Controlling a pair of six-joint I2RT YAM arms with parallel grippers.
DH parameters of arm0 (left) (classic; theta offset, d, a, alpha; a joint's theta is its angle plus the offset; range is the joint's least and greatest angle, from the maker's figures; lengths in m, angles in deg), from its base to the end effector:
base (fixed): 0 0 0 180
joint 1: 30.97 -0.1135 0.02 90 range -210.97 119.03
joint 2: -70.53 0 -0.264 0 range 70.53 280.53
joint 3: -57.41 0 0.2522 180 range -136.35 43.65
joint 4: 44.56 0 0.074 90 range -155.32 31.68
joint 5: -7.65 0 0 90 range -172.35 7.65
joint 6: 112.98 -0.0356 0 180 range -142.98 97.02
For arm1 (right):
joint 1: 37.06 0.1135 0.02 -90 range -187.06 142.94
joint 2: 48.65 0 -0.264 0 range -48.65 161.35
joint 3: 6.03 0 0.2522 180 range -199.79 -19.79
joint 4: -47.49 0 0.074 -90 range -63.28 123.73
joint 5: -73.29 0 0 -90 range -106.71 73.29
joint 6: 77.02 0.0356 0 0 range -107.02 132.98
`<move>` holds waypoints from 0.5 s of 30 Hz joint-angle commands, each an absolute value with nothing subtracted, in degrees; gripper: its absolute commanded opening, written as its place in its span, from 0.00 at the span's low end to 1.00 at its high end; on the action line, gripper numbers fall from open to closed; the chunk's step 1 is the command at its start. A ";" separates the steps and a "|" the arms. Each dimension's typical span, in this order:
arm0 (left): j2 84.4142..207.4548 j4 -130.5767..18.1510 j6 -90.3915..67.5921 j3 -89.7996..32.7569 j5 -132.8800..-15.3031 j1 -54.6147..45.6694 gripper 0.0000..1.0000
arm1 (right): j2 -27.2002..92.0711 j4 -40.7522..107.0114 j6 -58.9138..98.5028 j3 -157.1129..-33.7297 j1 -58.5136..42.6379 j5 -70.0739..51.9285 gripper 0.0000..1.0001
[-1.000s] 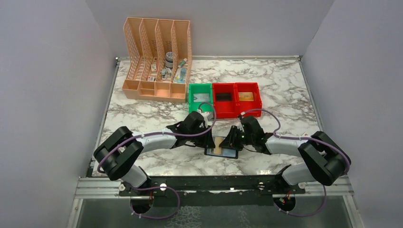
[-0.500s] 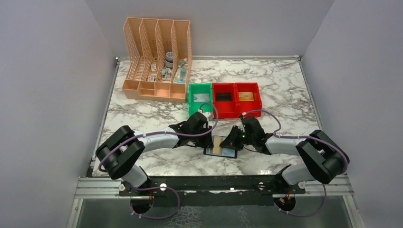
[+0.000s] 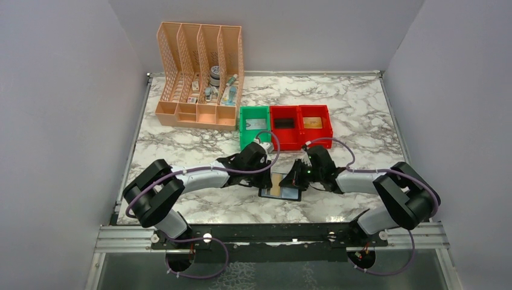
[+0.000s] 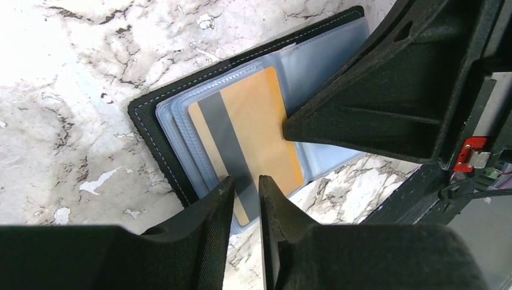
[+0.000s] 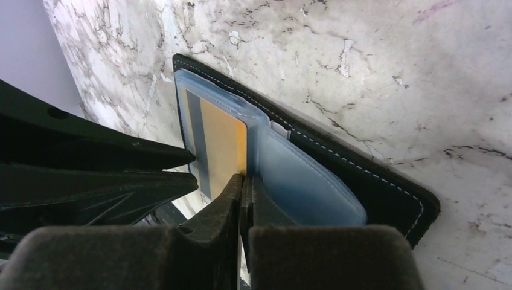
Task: Take the credit cards out of the card holder
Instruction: Remove the credit card from the card holder.
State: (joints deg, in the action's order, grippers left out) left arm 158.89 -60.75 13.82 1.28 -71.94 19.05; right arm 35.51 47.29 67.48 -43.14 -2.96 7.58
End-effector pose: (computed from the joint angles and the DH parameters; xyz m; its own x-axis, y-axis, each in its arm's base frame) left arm 0.1866 -0.2326 0.1613 -0.8825 0.1355 -0.4505 0.3773 0.7758 -0.5058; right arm 0.1882 0.1451 0.1134 -0.9574 0.2479 -0.1483 0.0640 0.6825 0.7280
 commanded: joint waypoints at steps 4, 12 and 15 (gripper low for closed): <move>160.07 -68.15 12.00 1.49 -79.26 19.30 0.29 | 31.49 41.92 60.70 -45.21 -4.26 7.06 0.01; 160.89 -68.87 11.78 0.80 -79.62 19.45 0.30 | 32.57 38.87 57.69 -46.69 -5.57 10.66 0.01; 160.68 -68.78 12.04 0.89 -79.39 19.48 0.30 | 33.86 39.91 58.77 -46.66 -5.69 12.31 0.06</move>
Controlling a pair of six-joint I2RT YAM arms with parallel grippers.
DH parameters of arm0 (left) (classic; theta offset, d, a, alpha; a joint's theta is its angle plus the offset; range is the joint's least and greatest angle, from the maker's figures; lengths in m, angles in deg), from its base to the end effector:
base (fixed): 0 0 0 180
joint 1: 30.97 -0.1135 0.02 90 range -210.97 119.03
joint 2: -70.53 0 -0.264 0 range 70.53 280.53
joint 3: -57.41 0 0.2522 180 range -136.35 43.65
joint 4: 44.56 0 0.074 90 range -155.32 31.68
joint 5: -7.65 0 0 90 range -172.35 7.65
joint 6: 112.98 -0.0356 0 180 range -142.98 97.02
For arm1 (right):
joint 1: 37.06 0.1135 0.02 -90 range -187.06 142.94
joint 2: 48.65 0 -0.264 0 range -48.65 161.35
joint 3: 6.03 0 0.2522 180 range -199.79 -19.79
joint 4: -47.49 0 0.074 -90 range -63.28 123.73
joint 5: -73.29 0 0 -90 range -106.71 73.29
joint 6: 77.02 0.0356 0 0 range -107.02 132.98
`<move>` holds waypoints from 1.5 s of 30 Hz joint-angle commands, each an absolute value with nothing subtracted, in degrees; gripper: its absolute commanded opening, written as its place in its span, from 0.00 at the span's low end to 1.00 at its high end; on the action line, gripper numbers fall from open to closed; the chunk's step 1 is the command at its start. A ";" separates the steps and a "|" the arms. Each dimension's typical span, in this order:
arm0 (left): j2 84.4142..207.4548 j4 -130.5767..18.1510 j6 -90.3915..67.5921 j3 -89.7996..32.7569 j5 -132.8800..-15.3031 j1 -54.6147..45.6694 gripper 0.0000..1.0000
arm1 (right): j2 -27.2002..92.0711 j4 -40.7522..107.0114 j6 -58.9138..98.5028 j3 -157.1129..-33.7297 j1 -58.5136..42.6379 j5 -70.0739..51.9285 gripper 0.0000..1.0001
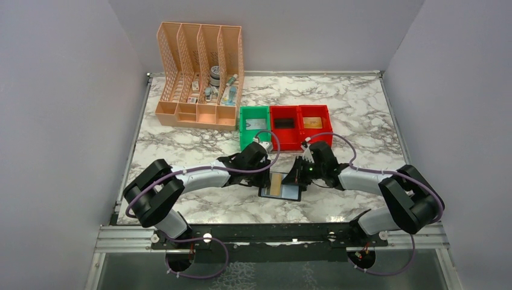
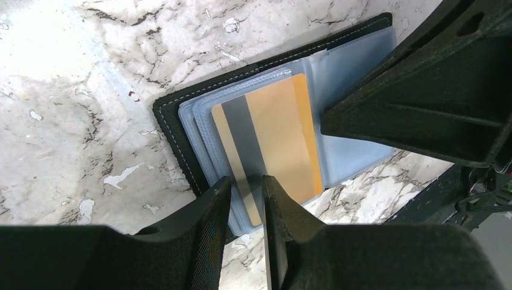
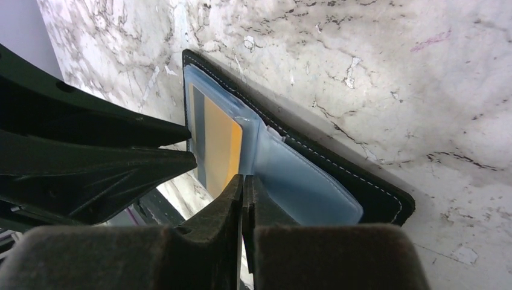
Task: Take the credit cards out of the card holder
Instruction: Remove the credit card from the card holder.
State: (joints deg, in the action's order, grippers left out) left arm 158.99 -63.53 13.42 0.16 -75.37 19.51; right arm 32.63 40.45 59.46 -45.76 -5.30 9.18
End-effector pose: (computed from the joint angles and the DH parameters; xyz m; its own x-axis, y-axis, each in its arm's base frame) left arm 0.1867 -0.2331 0.1627 -0.8772 0.1377 -0.4600 0.3661 0.8117 -0.4551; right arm 0.1949 0.1389 0.1277 -0.9606 0.1726 -0.2180 -0.0328 0.7083 0.7051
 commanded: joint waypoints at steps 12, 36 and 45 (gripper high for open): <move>160.65 -68.70 10.54 -0.67 -77.86 19.92 0.30 | 39.12 50.53 64.27 -43.78 -5.71 17.15 0.18; 161.20 -70.36 10.62 -1.07 -78.97 20.18 0.25 | 35.47 40.40 54.47 -46.42 -9.83 19.91 0.02; 157.24 -70.45 10.87 -2.26 -78.53 20.57 0.33 | 38.70 43.16 56.03 -46.49 -9.74 21.45 0.03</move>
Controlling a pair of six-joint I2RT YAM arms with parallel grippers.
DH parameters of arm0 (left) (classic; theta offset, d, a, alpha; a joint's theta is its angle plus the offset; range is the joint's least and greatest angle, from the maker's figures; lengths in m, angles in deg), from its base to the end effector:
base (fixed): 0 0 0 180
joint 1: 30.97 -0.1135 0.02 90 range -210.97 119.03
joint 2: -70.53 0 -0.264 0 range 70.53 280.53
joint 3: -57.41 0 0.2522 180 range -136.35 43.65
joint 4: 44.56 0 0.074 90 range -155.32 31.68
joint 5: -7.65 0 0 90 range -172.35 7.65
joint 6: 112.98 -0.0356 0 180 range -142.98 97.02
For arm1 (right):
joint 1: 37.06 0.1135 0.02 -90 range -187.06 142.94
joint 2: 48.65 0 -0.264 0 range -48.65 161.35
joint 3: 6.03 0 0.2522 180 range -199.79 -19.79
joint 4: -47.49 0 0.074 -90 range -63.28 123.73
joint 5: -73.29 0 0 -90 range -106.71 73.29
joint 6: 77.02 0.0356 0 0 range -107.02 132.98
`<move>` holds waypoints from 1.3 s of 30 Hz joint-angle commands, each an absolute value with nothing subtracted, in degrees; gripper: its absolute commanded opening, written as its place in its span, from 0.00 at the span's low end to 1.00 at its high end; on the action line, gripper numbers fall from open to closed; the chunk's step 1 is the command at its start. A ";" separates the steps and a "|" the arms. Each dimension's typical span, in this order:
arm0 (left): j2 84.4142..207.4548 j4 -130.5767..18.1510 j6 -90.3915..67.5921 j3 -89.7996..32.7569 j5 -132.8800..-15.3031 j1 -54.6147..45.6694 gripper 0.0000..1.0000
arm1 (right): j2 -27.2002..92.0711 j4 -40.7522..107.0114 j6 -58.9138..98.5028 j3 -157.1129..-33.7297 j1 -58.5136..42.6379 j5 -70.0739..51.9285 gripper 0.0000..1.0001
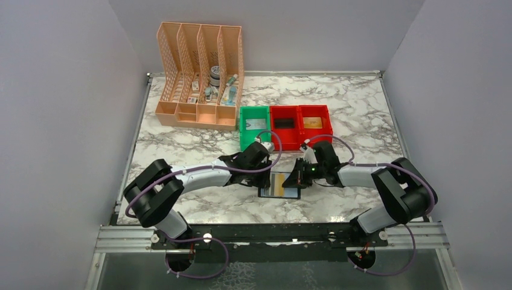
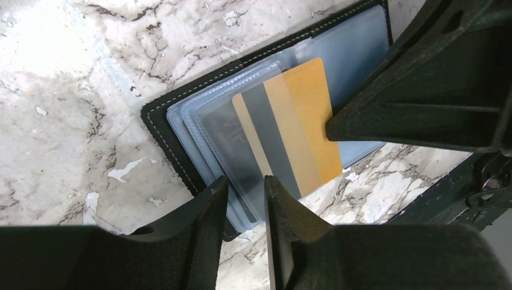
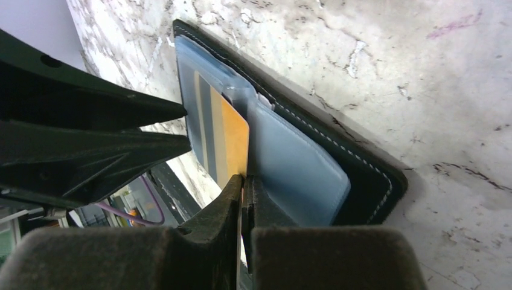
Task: Take the credit cards out of the card holder
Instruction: Remove the credit card from the card holder.
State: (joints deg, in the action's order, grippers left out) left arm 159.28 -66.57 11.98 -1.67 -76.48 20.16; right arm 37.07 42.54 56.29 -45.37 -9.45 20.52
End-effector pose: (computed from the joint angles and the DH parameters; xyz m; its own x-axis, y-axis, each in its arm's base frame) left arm 0.1862 -0.2368 0.1668 -0.8701 0.1712 -0.4622 0.3852 0.8212 -0.4211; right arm 0.2011 0.1295 0.1143 -0.9863 0.1005 -0.1306 -0.0377 0.6341 0.7723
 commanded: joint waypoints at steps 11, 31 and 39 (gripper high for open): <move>156.38 -67.59 8.57 -5.00 -70.95 21.23 0.40 | 39.10 42.43 55.58 -46.93 -9.78 19.99 0.03; 162.51 -72.03 7.76 -4.96 -77.90 22.64 0.22 | 39.07 53.00 62.96 -42.46 -9.73 22.30 0.24; 162.23 -72.03 7.75 -4.96 -78.08 22.68 0.21 | 39.97 56.44 64.89 -41.15 -9.79 22.53 0.16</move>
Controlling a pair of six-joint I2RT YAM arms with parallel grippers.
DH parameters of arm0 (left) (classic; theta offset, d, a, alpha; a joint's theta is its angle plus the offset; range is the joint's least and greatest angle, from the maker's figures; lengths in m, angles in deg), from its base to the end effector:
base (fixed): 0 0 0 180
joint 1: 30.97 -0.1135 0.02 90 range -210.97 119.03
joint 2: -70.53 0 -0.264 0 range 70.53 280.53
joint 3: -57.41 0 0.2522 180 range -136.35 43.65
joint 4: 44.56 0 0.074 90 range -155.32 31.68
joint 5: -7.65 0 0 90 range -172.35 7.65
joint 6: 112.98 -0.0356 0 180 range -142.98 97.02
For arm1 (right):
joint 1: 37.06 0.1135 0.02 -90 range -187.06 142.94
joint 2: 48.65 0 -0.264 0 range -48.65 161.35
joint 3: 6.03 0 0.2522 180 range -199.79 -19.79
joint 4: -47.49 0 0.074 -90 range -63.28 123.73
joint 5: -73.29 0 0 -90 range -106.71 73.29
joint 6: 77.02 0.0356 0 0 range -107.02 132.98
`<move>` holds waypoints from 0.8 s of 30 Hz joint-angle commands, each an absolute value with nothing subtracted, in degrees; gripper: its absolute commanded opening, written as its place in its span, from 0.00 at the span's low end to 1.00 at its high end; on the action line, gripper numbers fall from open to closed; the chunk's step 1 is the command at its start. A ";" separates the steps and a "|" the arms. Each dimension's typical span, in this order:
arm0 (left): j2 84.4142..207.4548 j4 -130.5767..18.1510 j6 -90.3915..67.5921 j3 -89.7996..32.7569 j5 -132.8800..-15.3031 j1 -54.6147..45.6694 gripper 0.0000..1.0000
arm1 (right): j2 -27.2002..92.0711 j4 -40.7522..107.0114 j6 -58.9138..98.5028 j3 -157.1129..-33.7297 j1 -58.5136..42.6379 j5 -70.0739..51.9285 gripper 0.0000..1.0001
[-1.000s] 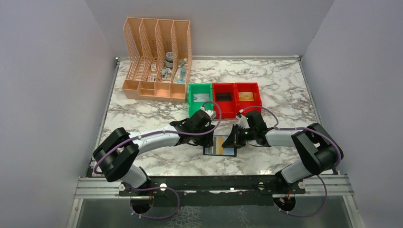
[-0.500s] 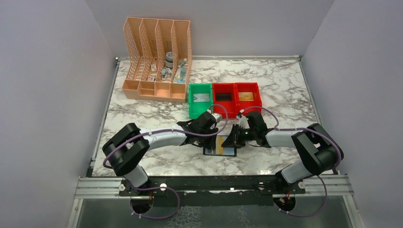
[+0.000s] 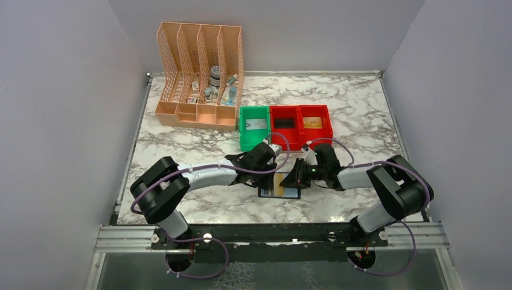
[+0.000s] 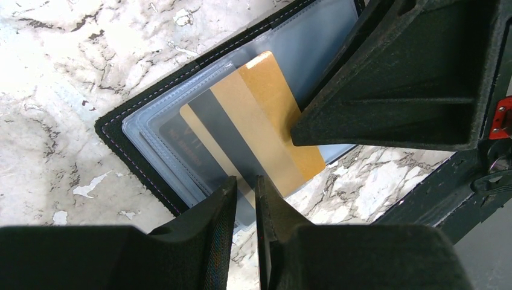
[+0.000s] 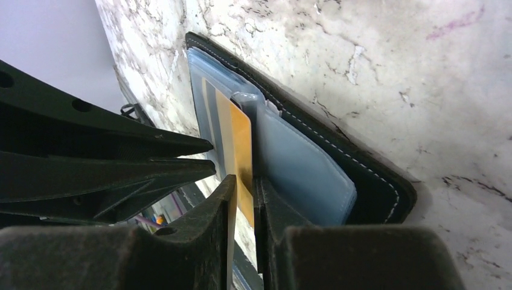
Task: Take the credit cards out of the card holder
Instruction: Remove the credit card from the card holder.
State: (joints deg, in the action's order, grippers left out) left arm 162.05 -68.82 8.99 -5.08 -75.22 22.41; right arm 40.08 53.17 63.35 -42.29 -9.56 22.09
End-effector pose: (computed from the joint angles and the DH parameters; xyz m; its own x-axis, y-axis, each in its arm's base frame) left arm 0.1831 -0.2537 0.1674 -0.8508 0.2640 -0.4544 0.4600 0.7923 -0.4009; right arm 0.2003 0.1294 0.1033 -0.9826 0.1652 -0.0850 0.0257 0.5738 0.8186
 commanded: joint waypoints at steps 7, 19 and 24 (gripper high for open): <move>161.93 -72.11 7.84 -4.59 -78.22 22.76 0.21 | 33.87 48.54 62.72 -41.01 -9.89 15.58 0.05; 162.04 -72.14 7.52 -5.05 -77.78 22.73 0.21 | 34.59 54.84 65.06 -39.51 -10.10 20.13 0.23; 162.19 -72.05 7.95 -4.79 -77.65 22.70 0.20 | 36.17 59.57 67.25 -38.75 -10.01 20.01 0.33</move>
State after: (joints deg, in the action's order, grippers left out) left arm 162.03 -68.88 8.99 -5.08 -75.35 22.41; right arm 34.71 53.36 65.29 -39.43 -9.80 18.79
